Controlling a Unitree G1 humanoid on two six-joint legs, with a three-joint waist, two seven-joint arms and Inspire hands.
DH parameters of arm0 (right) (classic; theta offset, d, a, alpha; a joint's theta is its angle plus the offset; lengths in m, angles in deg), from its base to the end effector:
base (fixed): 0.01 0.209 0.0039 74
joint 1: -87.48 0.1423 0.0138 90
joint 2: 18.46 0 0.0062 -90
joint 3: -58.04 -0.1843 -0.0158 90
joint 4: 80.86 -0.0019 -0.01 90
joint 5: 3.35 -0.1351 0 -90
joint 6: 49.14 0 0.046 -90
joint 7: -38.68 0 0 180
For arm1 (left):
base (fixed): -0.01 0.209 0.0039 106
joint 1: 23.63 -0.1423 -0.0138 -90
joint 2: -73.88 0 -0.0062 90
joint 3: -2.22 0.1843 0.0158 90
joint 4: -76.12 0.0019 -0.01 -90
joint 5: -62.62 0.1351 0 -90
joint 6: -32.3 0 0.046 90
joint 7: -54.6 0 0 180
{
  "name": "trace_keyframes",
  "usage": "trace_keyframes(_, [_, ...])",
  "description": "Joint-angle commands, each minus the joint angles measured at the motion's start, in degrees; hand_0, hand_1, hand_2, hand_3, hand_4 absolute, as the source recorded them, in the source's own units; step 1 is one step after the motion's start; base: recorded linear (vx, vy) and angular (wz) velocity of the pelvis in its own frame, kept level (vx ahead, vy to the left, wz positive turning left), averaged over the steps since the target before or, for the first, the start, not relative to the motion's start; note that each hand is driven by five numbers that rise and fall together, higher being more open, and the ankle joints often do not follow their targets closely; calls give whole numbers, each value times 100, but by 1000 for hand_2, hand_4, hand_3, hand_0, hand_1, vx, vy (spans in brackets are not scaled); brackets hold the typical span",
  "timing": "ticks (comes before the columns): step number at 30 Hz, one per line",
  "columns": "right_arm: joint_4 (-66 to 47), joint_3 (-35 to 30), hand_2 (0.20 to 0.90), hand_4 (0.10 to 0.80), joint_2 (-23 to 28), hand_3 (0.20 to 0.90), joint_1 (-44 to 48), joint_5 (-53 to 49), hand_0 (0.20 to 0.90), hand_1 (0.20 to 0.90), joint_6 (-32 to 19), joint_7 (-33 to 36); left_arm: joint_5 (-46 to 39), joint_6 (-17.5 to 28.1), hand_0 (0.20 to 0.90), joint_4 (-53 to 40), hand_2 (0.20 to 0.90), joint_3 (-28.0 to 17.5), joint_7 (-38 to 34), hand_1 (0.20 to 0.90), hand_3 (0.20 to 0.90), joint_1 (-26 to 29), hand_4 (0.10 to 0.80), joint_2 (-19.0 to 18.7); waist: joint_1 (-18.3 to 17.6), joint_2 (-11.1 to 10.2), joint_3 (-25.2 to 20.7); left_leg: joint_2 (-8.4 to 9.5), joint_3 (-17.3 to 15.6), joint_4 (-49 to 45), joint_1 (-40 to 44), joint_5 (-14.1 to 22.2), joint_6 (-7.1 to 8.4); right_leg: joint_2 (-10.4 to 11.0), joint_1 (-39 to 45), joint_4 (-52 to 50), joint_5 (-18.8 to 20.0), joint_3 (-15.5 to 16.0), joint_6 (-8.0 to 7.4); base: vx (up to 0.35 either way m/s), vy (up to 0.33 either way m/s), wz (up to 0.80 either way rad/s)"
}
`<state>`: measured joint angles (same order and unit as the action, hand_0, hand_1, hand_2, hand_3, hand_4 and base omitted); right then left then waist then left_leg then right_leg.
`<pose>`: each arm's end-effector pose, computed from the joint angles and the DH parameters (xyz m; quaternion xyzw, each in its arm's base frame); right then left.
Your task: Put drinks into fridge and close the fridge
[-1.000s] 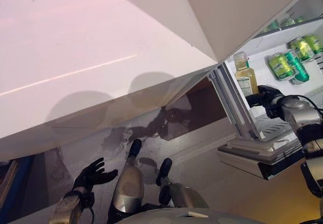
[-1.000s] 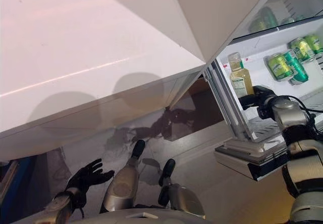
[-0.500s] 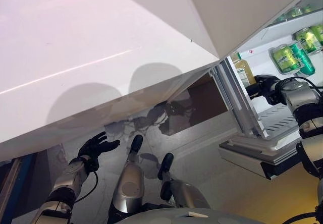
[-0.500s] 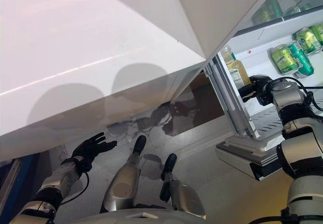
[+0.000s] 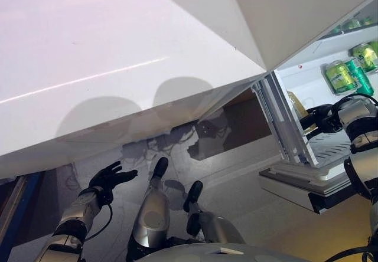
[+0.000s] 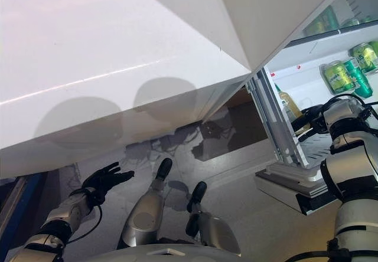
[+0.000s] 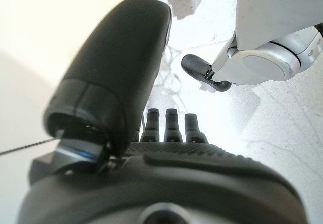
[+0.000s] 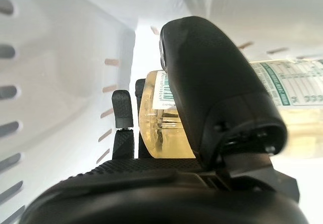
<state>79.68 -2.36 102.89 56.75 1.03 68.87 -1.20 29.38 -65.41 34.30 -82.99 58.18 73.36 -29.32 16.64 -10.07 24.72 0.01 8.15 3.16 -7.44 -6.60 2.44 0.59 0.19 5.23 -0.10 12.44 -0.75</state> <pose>0.3069 -0.3432 0.1692 -0.2961 0.4758 0.0215 0.8279 0.1683 0.2913 -0.0381 -0.0419 0.3757 0.1319 0.9164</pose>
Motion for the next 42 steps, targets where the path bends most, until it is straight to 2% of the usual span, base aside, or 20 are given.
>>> trace_keyframes(1, [176, 313, 300, 100, 460, 200, 692, 423, 300, 300, 214, -97, 301, 67, 900, -106, 900, 103, 93, 900, 900, -349, 800, -397, 97, 2, -199, 247, -157, -228, -223, 388, -268, -52, -538, -404, 391, 15, -146, 35, -28, 12])
trace_keyframes(9, [295, 59, 300, 100, 326, 200, 478, 416, 300, 300, 238, 72, 460, 95, 900, -124, 900, 112, 105, 900, 900, -373, 800, -338, 136, 18, -197, 278, -88, -274, -236, 398, -279, -64, -531, -421, 392, 9, -149, 38, -27, 5])
trace_keyframes(10, [320, 48, 396, 213, 310, 313, 466, 352, 396, 396, 241, 146, 462, 98, 900, -117, 900, 131, 92, 900, 900, -369, 800, -335, 142, 21, -200, 288, -76, -281, -246, 395, -280, -68, -536, -419, 400, 4, -150, 34, -21, 1])
trace_keyframes(11, [321, 32, 467, 295, 304, 395, 456, 321, 467, 467, 249, 223, 458, 89, 900, -123, 900, 139, 78, 900, 900, -370, 800, -330, 142, 24, -200, 291, -70, -289, -252, 394, -281, -69, -538, -419, 404, -1, -151, 0, 0, 0])
trace_keyframes(13, [315, -18, 509, 344, 274, 444, 421, 311, 509, 509, 245, 257, 468, 94, 900, -124, 900, 128, 78, 900, 900, -376, 800, -327, 140, 31, -200, 295, -62, -298, -259, 396, -286, -74, -541, -421, 406, -18, -152, 0, 0, 0])
trace_keyframes(14, [326, -25, 629, 484, 270, 584, 424, 322, 629, 629, 241, 285, 454, 112, 900, -102, 900, 148, 76, 900, 900, -370, 800, -325, 137, 39, -198, 293, -64, -305, -260, 397, -286, -73, -544, -428, 404, -18, -152, 0, 0, 0])
trace_keyframes(17, [323, -72, 648, 506, 246, 606, 387, 252, 648, 648, 220, 437, 437, 88, 900, -113, 900, 183, 10, 900, 900, -346, 800, -306, 130, 44, -199, 298, -55, -313, -273, 400, -291, -71, -554, -429, 412, -24, -155, 0, 0, 0])
trace_keyframes(18, [328, -83, 693, 558, 244, 658, 383, 238, 693, 693, 212, 475, 449, 91, 900, -104, 900, 178, 8, 900, 900, -343, 800, -301, 130, 42, -199, 299, -54, -313, -274, 400, -293, -71, -556, -429, 414, -26, -159, 18, -14, 4])
trace_keyframes(20, [317, -130, 900, 800, 210, 900, 335, 127, 900, 900, 218, 551, 481, 91, 900, -85, 900, 159, -6, 900, 900, -322, 800, -292, 129, 24, -203, 308, -44, -308, -274, 398, -297, -73, -564, -427, 422, -41, -165, 10, -9, 2])
trace_keyframes(35, [299, -270, 900, 800, 255, 900, 227, -84, 900, 900, 65, 1275, 463, 71, 900, -4, 900, 195, -116, 900, 900, -210, 800, -260, 47, 34, -247, 300, -79, -287, -216, 421, -323, -66, -574, -451, 439, -76, -194, 0, 0, 0])
trace_keyframes(42, [201, -312, 900, 800, 344, 900, 207, -117, 900, 900, 85, 1246, 445, 84, 900, 112, 900, 147, -50, 900, 900, -212, 800, -282, -31, 12, -344, 270, -134, -237, -93, 445, -335, -78, -503, -445, 427, -138, -200, 0, 0, 0])
